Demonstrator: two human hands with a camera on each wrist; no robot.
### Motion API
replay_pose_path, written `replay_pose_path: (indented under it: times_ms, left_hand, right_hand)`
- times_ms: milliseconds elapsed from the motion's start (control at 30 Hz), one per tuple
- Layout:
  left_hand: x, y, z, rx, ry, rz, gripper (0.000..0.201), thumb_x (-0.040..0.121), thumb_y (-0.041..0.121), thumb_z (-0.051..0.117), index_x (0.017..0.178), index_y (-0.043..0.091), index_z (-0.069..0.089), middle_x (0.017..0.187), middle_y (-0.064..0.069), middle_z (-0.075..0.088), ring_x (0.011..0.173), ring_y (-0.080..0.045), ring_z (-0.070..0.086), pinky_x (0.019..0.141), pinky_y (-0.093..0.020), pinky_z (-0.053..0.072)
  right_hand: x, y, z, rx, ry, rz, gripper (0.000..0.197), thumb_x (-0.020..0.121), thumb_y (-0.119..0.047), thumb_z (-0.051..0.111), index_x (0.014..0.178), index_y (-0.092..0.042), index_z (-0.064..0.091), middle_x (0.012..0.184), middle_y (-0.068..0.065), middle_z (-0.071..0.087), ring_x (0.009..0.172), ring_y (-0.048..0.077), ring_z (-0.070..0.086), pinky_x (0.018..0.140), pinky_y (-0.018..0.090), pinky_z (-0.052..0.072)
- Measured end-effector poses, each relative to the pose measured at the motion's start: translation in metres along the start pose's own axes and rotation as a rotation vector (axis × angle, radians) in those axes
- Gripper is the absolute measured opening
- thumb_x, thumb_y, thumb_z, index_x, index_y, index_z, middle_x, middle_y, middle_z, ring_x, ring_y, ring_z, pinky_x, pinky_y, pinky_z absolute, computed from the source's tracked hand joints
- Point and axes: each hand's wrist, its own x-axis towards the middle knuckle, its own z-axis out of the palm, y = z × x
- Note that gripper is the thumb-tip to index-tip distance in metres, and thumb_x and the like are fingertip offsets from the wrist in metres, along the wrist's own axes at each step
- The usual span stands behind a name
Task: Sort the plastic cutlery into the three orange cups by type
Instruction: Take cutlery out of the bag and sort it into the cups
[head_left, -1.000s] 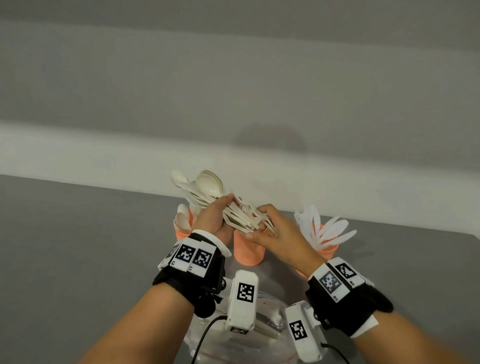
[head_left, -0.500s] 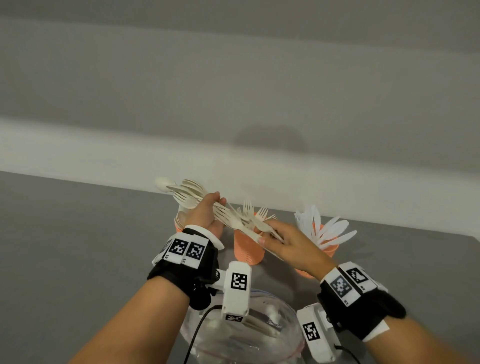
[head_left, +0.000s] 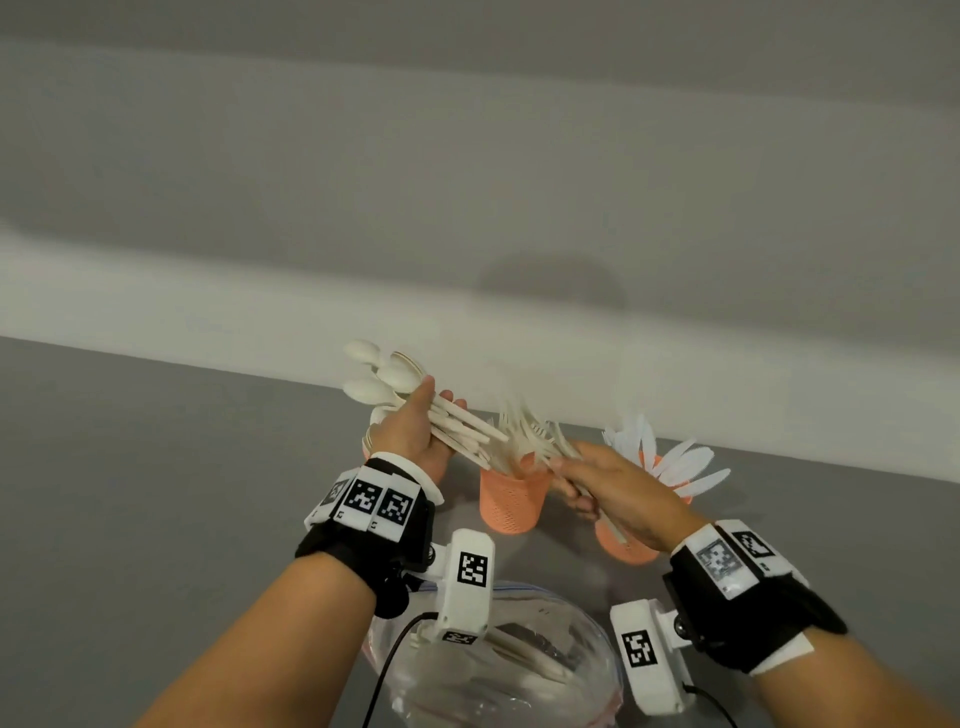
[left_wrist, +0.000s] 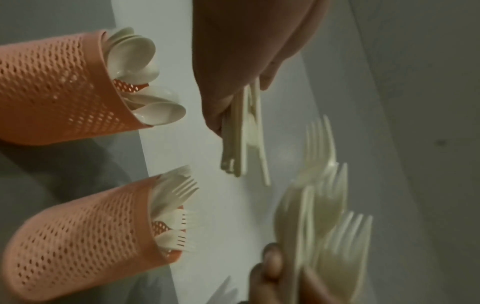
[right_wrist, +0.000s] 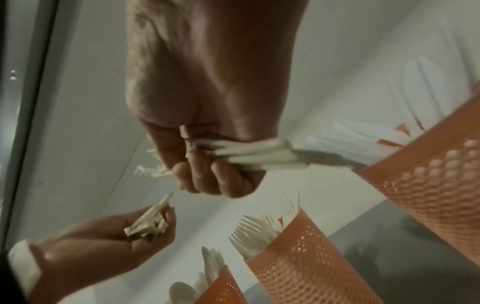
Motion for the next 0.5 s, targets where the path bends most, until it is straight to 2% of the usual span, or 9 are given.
replay_pose_path:
  times_ms: [67,133,167,200,267,333,367,433,500]
  left_hand:
    - [-0.002,-0.005,-0.001,0.060,-0.048,0.015,0.010,0.090,0.014,0.056,0.086,0.004,0.057,0.071,-0.005,0.060,0.061,-0.017,0.065,0.068,-0.032,0.058]
    - [-0.007,-0.011,0.000,0.126,-0.116,0.027,0.015,0.090,0.008,0.055,0.075,0.002,0.056,0.057,-0.005,0.064,0.051,-0.014,0.066,0.055,-0.027,0.058]
    - [-0.009,-0.014,0.002,0.161,-0.135,0.039,0.014,0.088,0.005,0.056,0.074,0.001,0.058,0.054,-0.004,0.066,0.051,-0.013,0.067,0.055,-0.027,0.058]
    - [-0.012,-0.016,0.003,0.200,-0.156,0.051,0.011,0.086,0.002,0.058,0.075,0.001,0.060,0.054,-0.004,0.068,0.053,-0.013,0.069,0.060,-0.030,0.059]
    - [-0.014,-0.019,0.005,0.263,-0.184,0.074,0.008,0.085,-0.001,0.058,0.079,0.001,0.063,0.057,-0.006,0.070,0.058,-0.017,0.069,0.070,-0.035,0.057]
    - [-0.017,-0.021,0.006,0.316,-0.207,0.114,0.012,0.085,-0.005,0.054,0.083,0.001,0.064,0.065,-0.011,0.070,0.063,-0.022,0.069,0.065,-0.035,0.059]
    - [-0.017,-0.021,0.007,0.348,-0.217,0.115,0.014,0.084,-0.007,0.052,0.084,0.000,0.064,0.070,-0.014,0.069,0.067,-0.025,0.069,0.063,-0.034,0.058]
    - [-0.019,-0.023,0.008,0.383,-0.222,0.066,0.015,0.083,-0.006,0.049,0.080,0.001,0.062,0.071,-0.016,0.065,0.074,-0.030,0.066,0.069,-0.036,0.054]
    - [-0.020,-0.022,0.009,0.349,-0.233,0.030,0.017,0.086,-0.003,0.044,0.079,0.002,0.059,0.069,-0.013,0.064,0.073,-0.028,0.065,0.070,-0.036,0.054]
  right_hand:
    - [0.001,-0.004,0.001,0.042,0.032,0.000,0.029,0.094,-0.029,0.048,0.108,-0.006,0.058,0.051,-0.012,0.041,0.044,0.004,0.031,0.043,0.016,0.026]
    - [0.002,-0.013,0.006,-0.001,0.084,-0.076,0.018,0.088,-0.029,0.058,0.097,-0.014,0.061,0.044,-0.015,0.048,0.038,0.000,0.039,0.041,0.012,0.029]
    - [0.004,-0.017,0.008,-0.012,0.120,-0.125,0.008,0.087,-0.024,0.062,0.088,-0.016,0.061,0.044,-0.017,0.053,0.038,-0.003,0.045,0.041,0.009,0.032]
    - [0.006,-0.022,0.010,-0.015,0.154,-0.172,0.006,0.085,-0.018,0.064,0.081,-0.019,0.059,0.047,-0.018,0.057,0.041,-0.005,0.050,0.044,0.008,0.036]
    - [0.014,-0.026,0.017,0.000,0.195,-0.240,0.015,0.079,-0.011,0.071,0.077,-0.022,0.060,0.061,-0.014,0.065,0.058,-0.002,0.060,0.058,0.012,0.048]
    - [0.021,-0.026,0.025,-0.063,0.195,-0.261,0.028,0.071,-0.011,0.078,0.090,-0.021,0.062,0.084,-0.007,0.070,0.079,0.009,0.067,0.075,0.021,0.054]
    - [0.024,-0.025,0.029,-0.130,0.182,-0.261,0.039,0.067,-0.013,0.081,0.098,-0.021,0.060,0.090,-0.007,0.069,0.083,0.008,0.066,0.078,0.021,0.052]
    - [0.028,-0.023,0.036,-0.252,0.176,-0.256,0.050,0.064,-0.012,0.081,0.104,-0.022,0.054,0.084,-0.014,0.064,0.075,-0.003,0.061,0.070,0.012,0.047]
    - [0.031,-0.022,0.041,-0.340,0.226,-0.274,0.044,0.067,-0.010,0.075,0.105,-0.018,0.053,0.078,-0.017,0.060,0.068,-0.007,0.056,0.062,0.009,0.042]
